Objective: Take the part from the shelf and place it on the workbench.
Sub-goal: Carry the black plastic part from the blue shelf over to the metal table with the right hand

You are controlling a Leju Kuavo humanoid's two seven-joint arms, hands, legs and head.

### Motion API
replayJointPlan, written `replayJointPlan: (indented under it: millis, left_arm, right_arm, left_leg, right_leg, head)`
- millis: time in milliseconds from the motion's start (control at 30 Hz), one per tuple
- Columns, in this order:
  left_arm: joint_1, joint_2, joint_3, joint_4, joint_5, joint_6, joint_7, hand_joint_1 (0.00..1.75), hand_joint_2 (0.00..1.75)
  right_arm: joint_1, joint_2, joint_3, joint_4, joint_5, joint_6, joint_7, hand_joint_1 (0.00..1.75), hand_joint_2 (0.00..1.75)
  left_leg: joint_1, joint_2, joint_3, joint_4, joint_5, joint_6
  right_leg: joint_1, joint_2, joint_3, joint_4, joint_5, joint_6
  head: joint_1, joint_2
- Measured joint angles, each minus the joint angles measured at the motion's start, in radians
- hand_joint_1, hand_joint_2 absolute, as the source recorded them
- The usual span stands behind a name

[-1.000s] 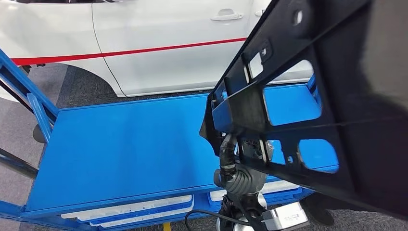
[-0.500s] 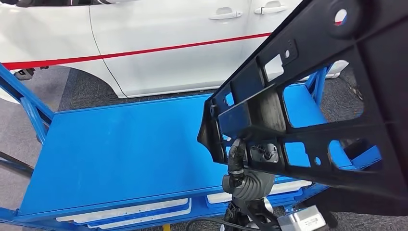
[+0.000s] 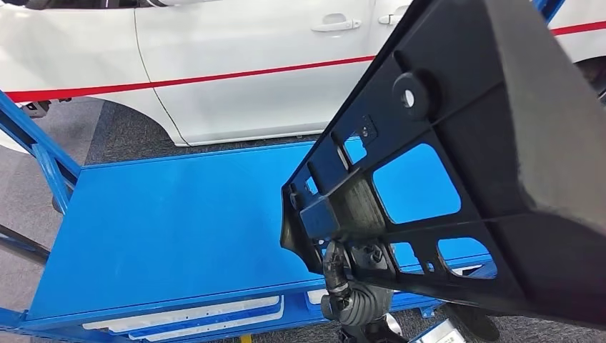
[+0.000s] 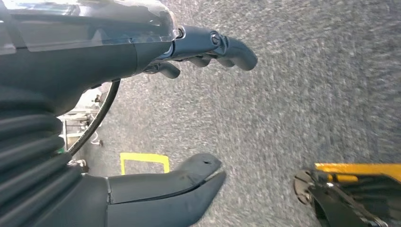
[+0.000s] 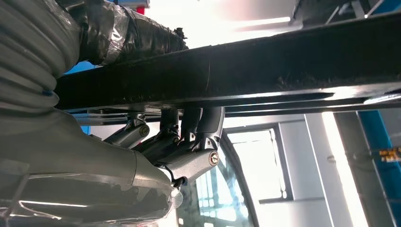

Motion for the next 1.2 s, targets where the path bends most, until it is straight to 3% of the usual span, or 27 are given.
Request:
replayJointPlan:
  millis: [67,133,167,200,233,300,333,367,467,533,633,667,700,733,800,867,900,967,1000,1033,1133,1167,1200]
  left_arm:
    - [-0.001,-0.001,0.001,0.000,-0.006,-0.003,-0.003,0.00,1.75]
    - [-0.002,-0.001,0.001,0.000,-0.012,-0.005,-0.004,0.00,1.75]
    - [-0.002,-0.001,0.001,0.000,-0.015,-0.006,-0.005,0.00,1.75]
    - [-0.002,-0.001,0.001,0.000,-0.018,-0.007,-0.004,0.00,1.75]
    - [-0.002,-0.001,0.001,0.000,-0.021,-0.007,-0.002,0.00,1.75]
    - [-0.002,-0.001,0.001,0.000,-0.028,-0.008,0.004,0.00,1.75]
    - [-0.002,-0.001,0.001,0.000,-0.032,-0.008,0.006,0.00,1.75]
    - [-0.002,-0.001,0.001,0.000,-0.034,-0.008,0.008,0.00,1.75]
    - [-0.001,-0.001,0.001,0.000,-0.038,-0.008,0.010,0.00,1.75]
    - [0.001,0.000,0.001,0.000,-0.039,-0.008,0.011,0.00,1.75]
    - [0.001,0.000,0.001,0.000,-0.042,-0.008,0.011,0.00,1.75]
    - [0.001,0.000,0.001,0.000,-0.043,-0.008,0.010,0.00,1.75]
    - [0.001,0.000,0.001,0.000,-0.044,-0.008,0.009,0.00,1.75]
    - [0.000,0.000,0.001,0.000,-0.046,-0.008,0.007,0.00,1.75]
    - [-0.001,0.001,0.001,0.000,-0.050,-0.008,0.003,0.00,1.75]
    - [-0.005,0.003,0.001,-0.001,-0.053,-0.008,-0.001,0.00,1.75]
    - [-0.006,0.003,0.001,-0.001,-0.055,-0.009,-0.003,0.00,1.75]
    - [-0.006,0.002,0.001,-0.001,-0.059,-0.009,-0.004,0.00,1.75]
    - [-0.006,0.001,0.001,-0.001,-0.062,-0.009,-0.004,0.00,1.75]
    - [-0.006,0.001,0.001,-0.001,-0.064,-0.010,-0.002,0.00,1.75]
    - [-0.006,0.001,0.000,-0.001,-0.073,-0.011,0.003,0.00,1.75]
    - [-0.006,0.001,0.000,-0.001,-0.076,-0.011,0.005,0.00,1.75]
    - [-0.005,0.001,0.000,-0.001,-0.078,-0.012,0.007,0.00,1.75]
  right_arm:
    - [0.013,-0.005,-0.003,0.000,0.008,0.018,-0.008,1.75,1.75]
    - [0.024,-0.009,-0.006,0.001,0.015,0.031,-0.010,1.75,1.75]
    - [0.029,-0.010,-0.008,0.001,0.020,0.034,-0.010,1.75,1.75]
    - [0.032,-0.011,-0.009,0.001,0.025,0.037,-0.010,1.75,1.75]
    - [0.034,-0.012,-0.010,0.001,0.029,0.039,-0.010,1.75,1.75]
    - [0.037,-0.012,-0.010,0.001,0.037,0.042,-0.009,1.75,1.75]
    - [0.039,-0.012,-0.010,0.001,0.041,0.043,-0.008,1.75,1.75]
    - [0.040,-0.012,-0.011,0.001,0.044,0.044,-0.008,1.75,1.75]
    - [0.044,-0.012,-0.011,0.001,0.046,0.046,-0.008,1.75,1.75]
    - [0.045,-0.012,-0.011,0.001,0.047,0.047,-0.008,1.75,1.75]
    - [0.047,-0.011,-0.011,0.001,0.047,0.047,-0.008,1.75,1.75]
    - [0.047,-0.011,-0.011,0.001,0.047,0.047,-0.008,1.75,1.75]
    - [0.048,-0.011,-0.011,0.001,0.047,0.047,-0.007,1.75,1.75]
    - [0.048,-0.011,-0.011,0.001,0.047,0.047,-0.007,1.75,1.75]
    - [0.049,-0.011,-0.012,0.001,0.046,0.048,-0.007,1.75,1.75]
    - [0.049,-0.011,-0.012,0.001,0.045,0.048,-0.006,1.75,1.75]
    - [0.050,-0.011,-0.012,0.001,0.043,0.048,-0.006,1.75,1.75]
    - [0.051,-0.011,-0.014,0.001,0.031,0.051,-0.004,1.75,1.75]
    - [0.052,-0.012,-0.016,0.000,0.022,0.053,-0.004,1.75,1.75]
    - [0.054,-0.012,-0.019,0.000,0.012,0.055,-0.004,1.75,1.75]
    - [0.062,-0.013,-0.030,0.000,-0.021,0.065,-0.006,1.75,1.75]
    - [0.066,-0.013,-0.035,0.000,-0.030,0.068,-0.007,1.75,1.75]
    - [0.072,-0.013,-0.041,0.000,-0.039,0.071,-0.009,1.75,1.75]
  left_leg:
    - [0.005,0.004,-0.004,-0.011,0.012,0.006]
    - [0.005,0.005,-0.017,-0.010,0.019,0.009]
    - [0.006,0.005,-0.024,-0.008,0.022,0.007]
    - [0.007,0.006,-0.031,-0.004,0.026,0.005]
    - [0.009,0.006,-0.038,0.001,0.028,0.001]
    - [0.012,0.005,-0.052,0.013,0.033,-0.008]
    - [0.012,0.004,-0.056,0.019,0.035,-0.013]
    - [0.011,0.003,-0.060,0.023,0.038,-0.020]
    - [0.012,0.000,-0.066,0.025,0.050,-0.042]
    - [0.016,0.000,-0.083,0.059,0.006,-0.052]
    - [0.017,0.000,-0.128,0.222,-0.127,-0.057]
    - [0.016,0.000,-0.134,0.271,-0.148,-0.057]
    - [0.015,0.000,-0.125,0.292,-0.146,-0.054]
    - [0.013,0.000,-0.099,0.278,-0.126,-0.049]
    - [0.005,0.000,-0.003,0.159,-0.082,-0.029]
    - [-0.004,-0.001,0.081,0.028,-0.076,-0.012]
    - [-0.008,-0.001,0.099,-0.006,-0.081,-0.007]
    - [-0.009,0.000,0.098,-0.025,-0.068,-0.003]
    - [-0.007,0.003,0.094,-0.034,-0.056,0.000]
    - [-0.003,0.006,0.088,-0.041,-0.043,0.004]
    - [-0.001,0.017,0.052,-0.045,-0.011,0.014]
    - [-0.001,0.021,0.038,-0.041,-0.002,0.013]
    - [0.000,0.026,0.023,-0.035,0.005,0.011]
  right_leg:
    - [-0.004,0.001,-0.026,0.076,-0.066,0.010]
    - [-0.012,0.001,-0.069,0.196,-0.138,0.020]
    - [-0.016,0.001,-0.078,0.233,-0.152,0.024]
    - [-0.021,0.001,-0.069,0.236,-0.145,0.028]
    - [-0.026,0.000,-0.042,0.200,-0.122,0.032]
    - [-0.031,0.001,0.043,0.068,-0.074,0.038]
    - [-0.030,0.004,0.071,0.020,-0.058,0.036]
    - [-0.029,0.006,0.084,-0.008,-0.053,0.033]
    - [-0.025,0.009,0.069,-0.014,-0.042,0.010]
    - [-0.026,0.006,0.053,-0.015,-0.026,-0.009]
    - [-0.020,0.003,0.019,-0.015,0.001,-0.023]
    - [-0.017,0.003,0.006,-0.014,0.010,-0.024]
    - [-0.013,0.002,-0.007,-0.012,0.019,-0.026]
    - [-0.009,0.002,-0.019,-0.010,0.027,-0.026]
    - [-0.003,0.002,-0.036,-0.007,0.041,-0.025]
    - [-0.001,0.000,-0.045,-0.007,0.056,-0.019]
    - [-0.003,-0.001,-0.047,-0.008,0.064,-0.013]
    - [-0.005,-0.002,-0.049,-0.013,0.078,-0.001]
    - [-0.005,-0.001,-0.053,-0.009,0.071,0.005]
    - [-0.005,0.001,-0.059,0.008,0.047,0.010]
    - [-0.011,0.002,-0.099,0.156,-0.090,0.024]
    - [-0.015,0.002,-0.107,0.210,-0.112,0.030]
    - [-0.019,0.001,-0.105,0.242,-0.108,0.036]
  head:
    - [0.000,0.000]
    - [0.000,0.000]
    - [0.000,0.000]
    - [0.000,0.000]
    - [0.000,0.000]
    - [0.000,0.000]
    - [0.000,0.000]
    - [0.000,0.000]
    - [0.000,0.000]
    - [0.000,0.000]
    - [0.000,0.000]
    - [0.000,0.000]
    - [0.000,0.000]
    - [0.000,0.000]
    - [0.000,0.000]
    - [0.000,0.000]
    - [0.000,0.000]
    - [0.000,0.000]
    - [0.000,0.000]
    - [0.000,0.000]
    - [0.000,0.000]
    - [0.000,0.000]
    - [0.000,0.000]
